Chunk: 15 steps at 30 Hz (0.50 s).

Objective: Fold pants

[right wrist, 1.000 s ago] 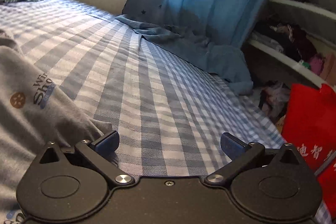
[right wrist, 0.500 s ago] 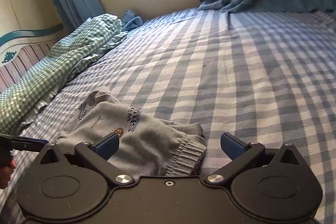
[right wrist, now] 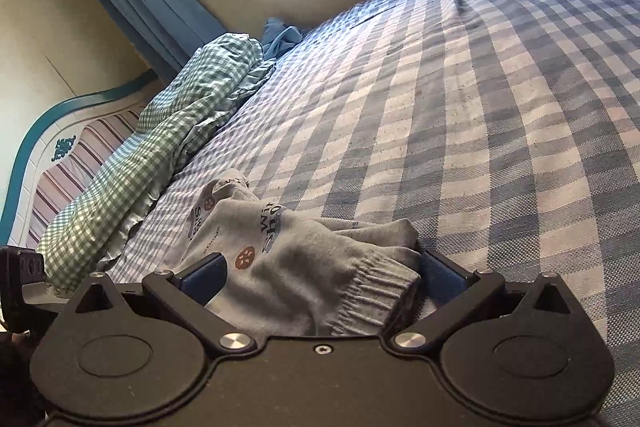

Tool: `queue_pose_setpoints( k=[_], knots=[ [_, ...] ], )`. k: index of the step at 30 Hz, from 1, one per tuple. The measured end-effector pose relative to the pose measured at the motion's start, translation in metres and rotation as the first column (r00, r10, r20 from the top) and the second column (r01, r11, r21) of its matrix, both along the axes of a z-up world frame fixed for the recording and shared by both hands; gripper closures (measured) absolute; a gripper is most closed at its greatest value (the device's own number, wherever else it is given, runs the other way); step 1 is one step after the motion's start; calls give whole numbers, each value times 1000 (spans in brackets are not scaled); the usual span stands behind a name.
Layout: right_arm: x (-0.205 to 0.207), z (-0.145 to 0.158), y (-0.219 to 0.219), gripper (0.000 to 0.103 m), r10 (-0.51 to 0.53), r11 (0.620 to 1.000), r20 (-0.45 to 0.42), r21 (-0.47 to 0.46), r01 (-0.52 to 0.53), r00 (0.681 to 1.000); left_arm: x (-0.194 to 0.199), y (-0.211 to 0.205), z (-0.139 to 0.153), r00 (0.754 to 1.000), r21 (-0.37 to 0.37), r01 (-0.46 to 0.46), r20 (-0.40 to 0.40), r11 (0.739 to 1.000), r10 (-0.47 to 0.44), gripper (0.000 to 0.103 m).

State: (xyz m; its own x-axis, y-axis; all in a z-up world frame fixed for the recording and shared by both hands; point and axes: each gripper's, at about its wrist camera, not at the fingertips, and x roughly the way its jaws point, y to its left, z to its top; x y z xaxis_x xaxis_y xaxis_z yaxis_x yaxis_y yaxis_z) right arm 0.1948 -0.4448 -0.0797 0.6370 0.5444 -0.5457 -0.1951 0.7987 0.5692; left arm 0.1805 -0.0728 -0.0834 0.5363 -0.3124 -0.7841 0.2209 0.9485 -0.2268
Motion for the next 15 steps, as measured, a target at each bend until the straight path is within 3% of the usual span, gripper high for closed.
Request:
queue_pose_setpoints(
  k=[7,8,9,10,13,14,15],
  knots=[
    [-1,-2,-8,1,2,999,-4,45,-2,1000,2,0,2,1000,6,-7,-16,1000,7,0],
    [-1,-2,-10,1,1,999,-7,49,-1,1000,4,2,3,999,-5,-23,-22,1000,23,5],
    [-1,-2,-11,10,-6,999,-7,50,6,1000,4,4,5,999,-20,-42,-26,999,41,8],
    [-1,-1,-12,25,-11,999,-9,48,11,1000,4,6,7,998,-22,-58,-26,998,57,18],
    [-4,0,-17,48,-39,999,-23,24,39,999,7,9,10,996,-22,-82,-47,996,81,41],
    [-5,0,-19,51,-48,999,-28,21,49,998,8,10,11,994,-38,-89,-58,995,87,50],
    [-5,-1,-21,58,-52,998,-31,27,53,998,8,11,12,993,-55,-99,-76,994,94,52]
  ],
)
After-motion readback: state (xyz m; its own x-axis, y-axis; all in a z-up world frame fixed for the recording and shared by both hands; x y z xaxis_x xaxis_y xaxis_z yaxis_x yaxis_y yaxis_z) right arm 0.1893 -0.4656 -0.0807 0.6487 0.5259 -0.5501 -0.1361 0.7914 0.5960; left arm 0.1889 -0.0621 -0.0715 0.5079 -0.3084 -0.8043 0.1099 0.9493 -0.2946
